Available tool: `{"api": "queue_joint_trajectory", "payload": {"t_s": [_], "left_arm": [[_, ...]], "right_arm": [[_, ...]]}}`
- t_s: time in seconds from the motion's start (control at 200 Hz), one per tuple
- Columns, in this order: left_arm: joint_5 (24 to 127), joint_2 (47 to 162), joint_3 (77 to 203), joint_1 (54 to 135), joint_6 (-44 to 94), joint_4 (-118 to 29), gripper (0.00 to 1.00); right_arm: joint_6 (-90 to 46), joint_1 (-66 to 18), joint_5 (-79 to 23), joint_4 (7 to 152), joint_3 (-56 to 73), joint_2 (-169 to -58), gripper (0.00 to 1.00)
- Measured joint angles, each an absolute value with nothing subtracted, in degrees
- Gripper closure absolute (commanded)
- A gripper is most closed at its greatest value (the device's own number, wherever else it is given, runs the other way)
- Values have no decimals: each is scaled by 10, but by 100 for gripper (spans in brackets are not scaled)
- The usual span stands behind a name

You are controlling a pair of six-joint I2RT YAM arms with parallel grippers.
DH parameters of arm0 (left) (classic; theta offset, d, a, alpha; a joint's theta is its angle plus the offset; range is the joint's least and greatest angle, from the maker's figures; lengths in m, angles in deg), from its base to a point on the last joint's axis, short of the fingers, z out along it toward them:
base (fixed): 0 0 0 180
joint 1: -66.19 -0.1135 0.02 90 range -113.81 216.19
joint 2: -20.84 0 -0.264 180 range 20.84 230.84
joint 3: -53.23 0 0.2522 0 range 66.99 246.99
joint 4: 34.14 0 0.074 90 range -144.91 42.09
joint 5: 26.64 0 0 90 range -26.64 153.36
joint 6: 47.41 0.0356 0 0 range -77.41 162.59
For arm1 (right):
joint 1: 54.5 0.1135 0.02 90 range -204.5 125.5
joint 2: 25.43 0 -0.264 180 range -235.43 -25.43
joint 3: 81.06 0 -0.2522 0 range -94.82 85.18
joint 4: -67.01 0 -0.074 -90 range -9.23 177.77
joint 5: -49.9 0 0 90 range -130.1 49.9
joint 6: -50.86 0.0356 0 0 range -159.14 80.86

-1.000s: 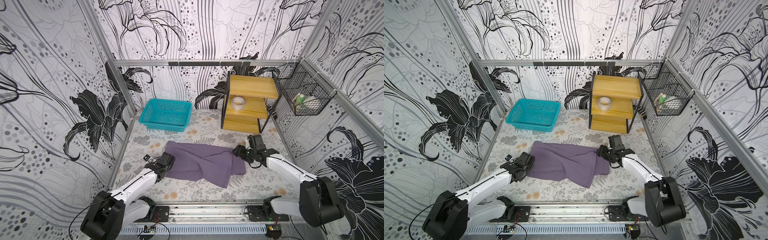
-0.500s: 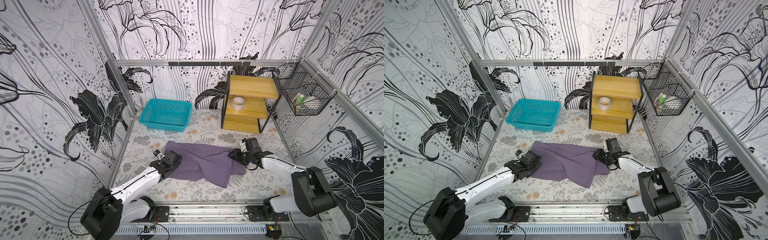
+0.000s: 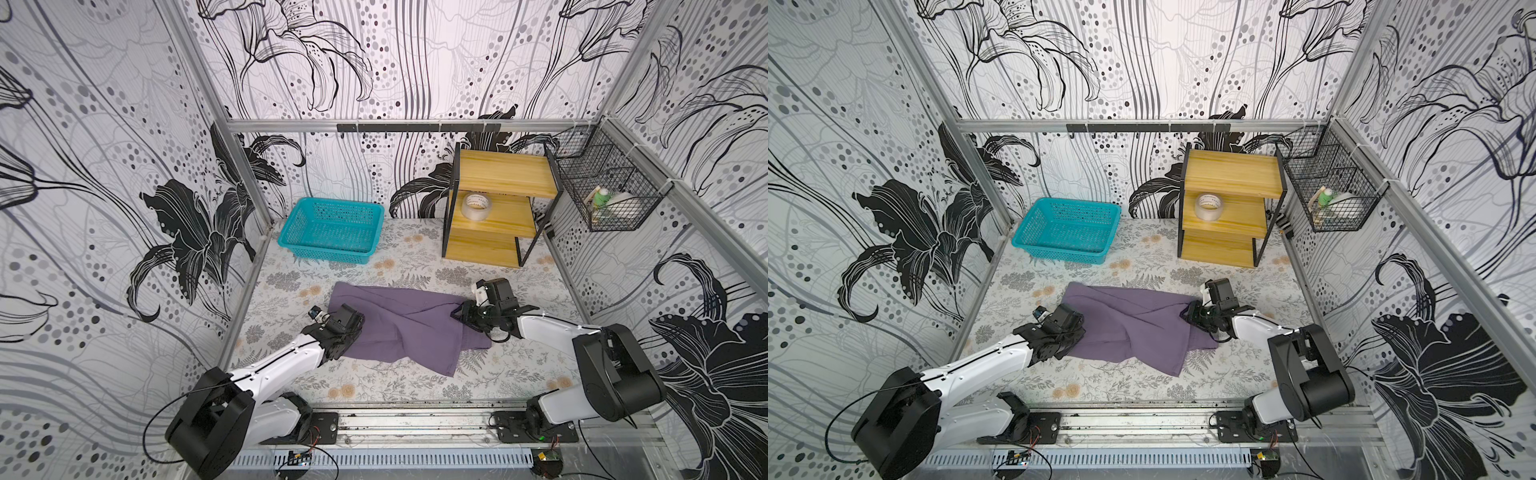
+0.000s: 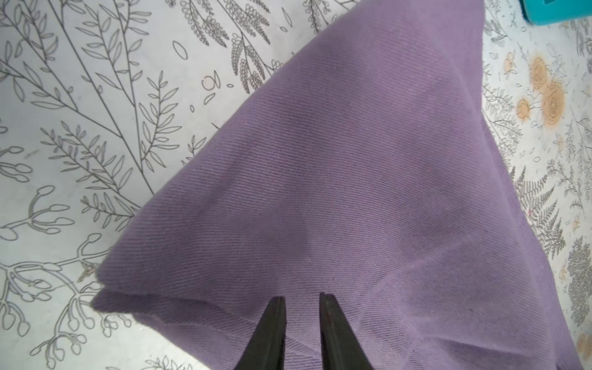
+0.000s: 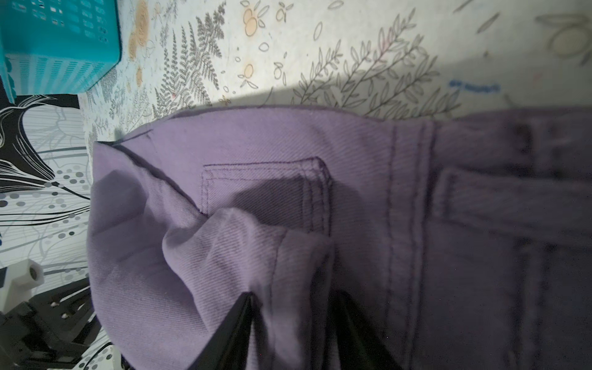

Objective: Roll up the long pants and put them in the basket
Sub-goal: Fold the long pant at the center of the board.

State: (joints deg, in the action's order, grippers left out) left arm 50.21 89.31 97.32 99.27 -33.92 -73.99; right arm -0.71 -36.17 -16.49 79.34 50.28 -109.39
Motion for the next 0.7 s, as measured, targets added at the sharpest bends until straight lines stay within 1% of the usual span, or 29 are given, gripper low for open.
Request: {"api": "queue_joint_trajectory", "payload": {"t_s": [0.095,0.17,0.3,0.355,0.521,0.696], "left_arm": [[505,893,969,993,-343,-737,77],[505,893,969,993,-346,-735,77],[503,894,969,993,-351,-735,81],[502,894,969,993,-354,-735,83],[500,907,962,993,-361,-730,88],[498,920,955,992,-367,-717,90]], "right_arm": [[-7,-361,-164,788,505,-1093,71],[-4,-361,-166,788,505,-1088,78],[-12,-361,-190,811,501,-1067,95],[-17,-360,-207,831,493,-1060,100],[-33,-358,-246,882,465,-1035,100],[-53,-358,-277,937,418,-1029,100]]}}
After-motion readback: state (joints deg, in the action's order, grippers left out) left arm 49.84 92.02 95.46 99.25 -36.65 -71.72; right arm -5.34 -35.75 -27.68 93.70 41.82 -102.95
